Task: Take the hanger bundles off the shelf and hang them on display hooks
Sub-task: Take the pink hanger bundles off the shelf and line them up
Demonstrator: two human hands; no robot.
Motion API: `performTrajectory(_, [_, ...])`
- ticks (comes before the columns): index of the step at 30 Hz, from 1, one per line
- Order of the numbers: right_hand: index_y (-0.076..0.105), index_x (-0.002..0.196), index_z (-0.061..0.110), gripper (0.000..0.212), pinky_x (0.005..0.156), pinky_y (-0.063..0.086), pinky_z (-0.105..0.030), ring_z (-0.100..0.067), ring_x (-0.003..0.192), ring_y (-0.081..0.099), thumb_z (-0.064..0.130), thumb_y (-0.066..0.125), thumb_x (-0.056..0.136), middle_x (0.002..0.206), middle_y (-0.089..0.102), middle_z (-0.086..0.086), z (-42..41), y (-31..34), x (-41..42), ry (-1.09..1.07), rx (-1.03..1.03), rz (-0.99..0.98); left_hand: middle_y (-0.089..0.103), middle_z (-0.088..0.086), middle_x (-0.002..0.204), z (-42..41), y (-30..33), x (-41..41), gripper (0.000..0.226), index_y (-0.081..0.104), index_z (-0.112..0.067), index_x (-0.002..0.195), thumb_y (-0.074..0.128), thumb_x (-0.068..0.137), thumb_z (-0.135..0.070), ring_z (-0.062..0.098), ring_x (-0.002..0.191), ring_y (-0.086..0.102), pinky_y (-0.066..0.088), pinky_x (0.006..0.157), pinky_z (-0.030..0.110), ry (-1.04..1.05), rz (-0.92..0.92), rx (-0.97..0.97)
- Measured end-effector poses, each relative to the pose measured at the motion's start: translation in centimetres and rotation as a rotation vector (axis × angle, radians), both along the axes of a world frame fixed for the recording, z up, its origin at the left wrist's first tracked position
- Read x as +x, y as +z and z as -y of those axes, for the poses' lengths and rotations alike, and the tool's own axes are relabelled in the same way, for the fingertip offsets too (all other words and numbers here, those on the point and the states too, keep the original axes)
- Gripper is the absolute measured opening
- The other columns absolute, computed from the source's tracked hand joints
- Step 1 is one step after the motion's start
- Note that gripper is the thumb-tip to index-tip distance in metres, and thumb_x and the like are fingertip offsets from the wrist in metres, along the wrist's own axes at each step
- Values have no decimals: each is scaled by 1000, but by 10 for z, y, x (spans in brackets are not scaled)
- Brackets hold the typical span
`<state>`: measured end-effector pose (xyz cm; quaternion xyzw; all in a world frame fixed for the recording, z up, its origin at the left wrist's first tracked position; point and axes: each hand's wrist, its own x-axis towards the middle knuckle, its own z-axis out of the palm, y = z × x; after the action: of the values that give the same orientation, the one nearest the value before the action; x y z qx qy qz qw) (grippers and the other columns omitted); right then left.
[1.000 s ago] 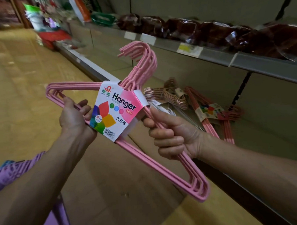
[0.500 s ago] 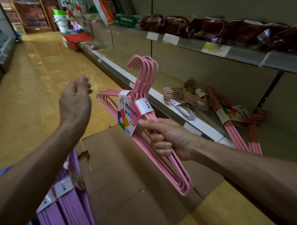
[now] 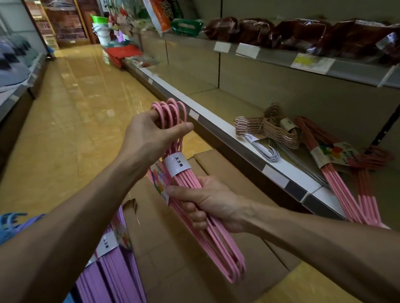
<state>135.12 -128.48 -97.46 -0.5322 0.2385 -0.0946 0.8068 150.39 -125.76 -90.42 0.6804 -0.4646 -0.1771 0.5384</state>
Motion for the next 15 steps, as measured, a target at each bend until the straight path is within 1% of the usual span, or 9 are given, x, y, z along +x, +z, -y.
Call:
performTrajectory(2, [54, 108, 11, 27, 42, 44, -20, -8, 44, 47, 21, 73, 91, 63, 53, 1, 0, -1, 3, 17, 27, 11, 76, -4, 92, -1, -3, 4, 36, 73, -18, 109, 82, 78, -31, 5, 80, 73, 58, 71, 24, 53, -6, -11])
performTrajectory(5, [54, 111, 11, 26, 47, 48, -22, -10, 49, 52, 19, 70, 93, 68, 56, -1, 1, 1, 5, 62, 63, 17, 75, -3, 94, -5, -5, 12, 32, 73, -20, 109, 80, 80, -28, 7, 84, 73, 60, 76, 29, 80, -6, -37])
performTrajectory(8, [51, 118, 13, 27, 58, 54, -25, -12, 59, 58, 16, 65, 95, 77, 61, -3, 3, 3, 5, 137, 144, 34, 75, 1, 93, -10, -6, 18, 23, 73, -22, 105, 77, 83, -25, 16, 88, 73, 61, 78, 34, 122, -28, -66])
performTrajectory(10, [51, 126, 13, 31, 68, 58, -29, -15, 71, 62, 13, 61, 97, 87, 64, -5, 4, 5, 6, 211, 214, 59, 74, 4, 94, -13, -6, 20, 22, 72, -19, 106, 75, 85, -23, 20, 88, 73, 61, 74, 30, 121, -46, -68])
performTrajectory(12, [51, 133, 12, 36, 82, 59, -36, -20, 84, 66, 7, 56, 98, 100, 67, -9, 5, 8, 6, 295, 264, 80, 74, 7, 95, -16, -5, 24, 21, 72, -16, 106, 74, 86, -20, 16, 85, 73, 60, 70, 22, 95, -86, -76])
performTrajectory(13, [51, 134, 11, 36, 88, 58, -40, -21, 90, 67, 4, 53, 98, 105, 68, -11, 5, 10, 7, 329, 278, 92, 74, 7, 96, -17, -4, 26, 18, 72, -16, 104, 73, 86, -19, 13, 84, 72, 59, 69, 20, 81, -105, -81])
performTrajectory(15, [53, 129, 9, 31, 94, 55, -43, -23, 95, 69, 0, 48, 99, 107, 68, -12, 4, 14, 10, 368, 268, 104, 75, 8, 98, -20, -2, 31, 17, 72, -17, 103, 72, 86, -19, 12, 85, 72, 59, 72, 21, 53, -124, -81])
